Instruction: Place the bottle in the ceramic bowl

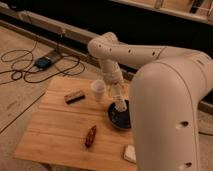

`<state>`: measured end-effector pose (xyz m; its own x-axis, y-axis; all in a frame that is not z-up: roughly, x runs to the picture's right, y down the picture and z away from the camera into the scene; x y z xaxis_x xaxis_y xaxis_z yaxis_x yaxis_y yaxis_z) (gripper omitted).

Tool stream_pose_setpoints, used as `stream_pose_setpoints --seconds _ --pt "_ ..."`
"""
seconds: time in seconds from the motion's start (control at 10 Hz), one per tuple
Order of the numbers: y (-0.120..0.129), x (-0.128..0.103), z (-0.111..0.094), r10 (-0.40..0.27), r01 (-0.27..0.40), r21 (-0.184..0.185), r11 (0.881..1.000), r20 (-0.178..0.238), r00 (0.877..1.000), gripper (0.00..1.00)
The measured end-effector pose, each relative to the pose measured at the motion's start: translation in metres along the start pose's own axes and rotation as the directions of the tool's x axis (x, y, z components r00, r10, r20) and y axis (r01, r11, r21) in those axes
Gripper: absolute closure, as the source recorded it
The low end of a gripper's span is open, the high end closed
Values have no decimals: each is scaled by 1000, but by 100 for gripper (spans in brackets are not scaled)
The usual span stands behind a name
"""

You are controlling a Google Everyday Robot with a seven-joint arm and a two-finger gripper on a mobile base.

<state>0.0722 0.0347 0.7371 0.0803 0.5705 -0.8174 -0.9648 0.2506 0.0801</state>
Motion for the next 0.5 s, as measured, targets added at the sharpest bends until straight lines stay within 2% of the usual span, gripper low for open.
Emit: stream_pose_setpoints --seconds 0.2,0.5 --pt "-7 6 8 17 -17 -9 1000 -23 1000 98" --pt "-13 14 22 42 -44 -39 998 -58 997 69"
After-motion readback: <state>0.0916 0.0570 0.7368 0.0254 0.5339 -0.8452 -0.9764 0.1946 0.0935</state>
